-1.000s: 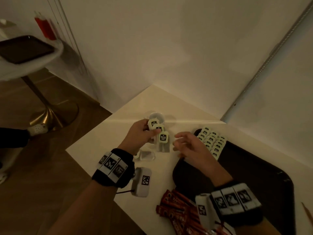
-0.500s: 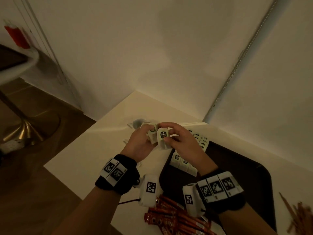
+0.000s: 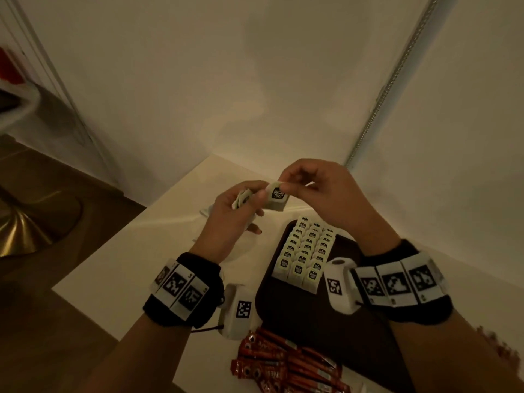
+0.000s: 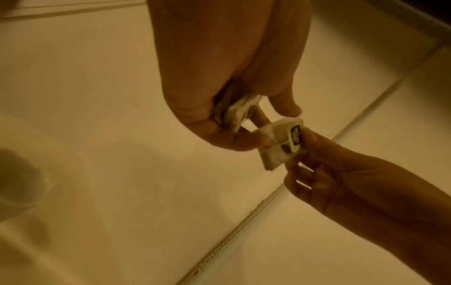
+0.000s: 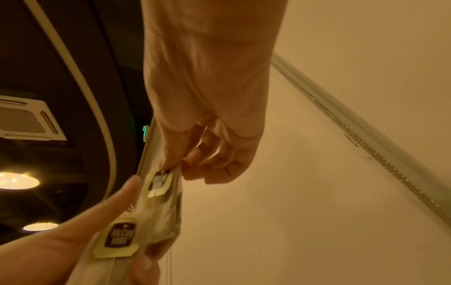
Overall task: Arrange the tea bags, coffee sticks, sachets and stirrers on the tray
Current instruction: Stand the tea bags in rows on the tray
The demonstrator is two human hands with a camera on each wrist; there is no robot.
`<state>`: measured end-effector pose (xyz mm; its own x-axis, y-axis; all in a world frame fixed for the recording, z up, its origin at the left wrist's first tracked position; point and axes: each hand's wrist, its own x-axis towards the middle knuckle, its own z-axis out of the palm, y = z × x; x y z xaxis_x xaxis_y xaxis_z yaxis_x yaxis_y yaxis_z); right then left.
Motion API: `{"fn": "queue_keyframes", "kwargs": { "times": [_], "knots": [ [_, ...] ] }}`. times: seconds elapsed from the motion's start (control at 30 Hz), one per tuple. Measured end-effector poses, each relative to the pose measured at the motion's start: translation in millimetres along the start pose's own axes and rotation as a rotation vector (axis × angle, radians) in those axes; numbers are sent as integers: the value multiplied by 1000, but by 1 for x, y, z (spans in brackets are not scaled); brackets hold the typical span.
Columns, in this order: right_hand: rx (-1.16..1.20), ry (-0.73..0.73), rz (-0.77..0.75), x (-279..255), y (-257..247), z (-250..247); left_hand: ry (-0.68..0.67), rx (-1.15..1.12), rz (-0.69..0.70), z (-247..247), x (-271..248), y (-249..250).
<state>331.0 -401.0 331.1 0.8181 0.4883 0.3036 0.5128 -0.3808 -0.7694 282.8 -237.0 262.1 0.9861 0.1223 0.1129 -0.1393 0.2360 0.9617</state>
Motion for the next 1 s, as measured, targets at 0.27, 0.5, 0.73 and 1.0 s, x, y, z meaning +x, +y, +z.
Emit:
{"fn": "queue_keyframes", "kwargs": {
  "times": [0.27,0.5,0.73,1.0],
  "knots": [
    [-160,-37,-77,5,-10,-2,-60,107,98,4,5,8],
    [-300,-118,-43,14,-25,-10,-40,-22,22,9,2,0],
    [-407,-147,1,22,-32,-9,-8,-245,-84,14,0,-3],
    [-438,-128,-64,16,-22,-8,-11,-314,-118,14,2,-2]
  ]
}}
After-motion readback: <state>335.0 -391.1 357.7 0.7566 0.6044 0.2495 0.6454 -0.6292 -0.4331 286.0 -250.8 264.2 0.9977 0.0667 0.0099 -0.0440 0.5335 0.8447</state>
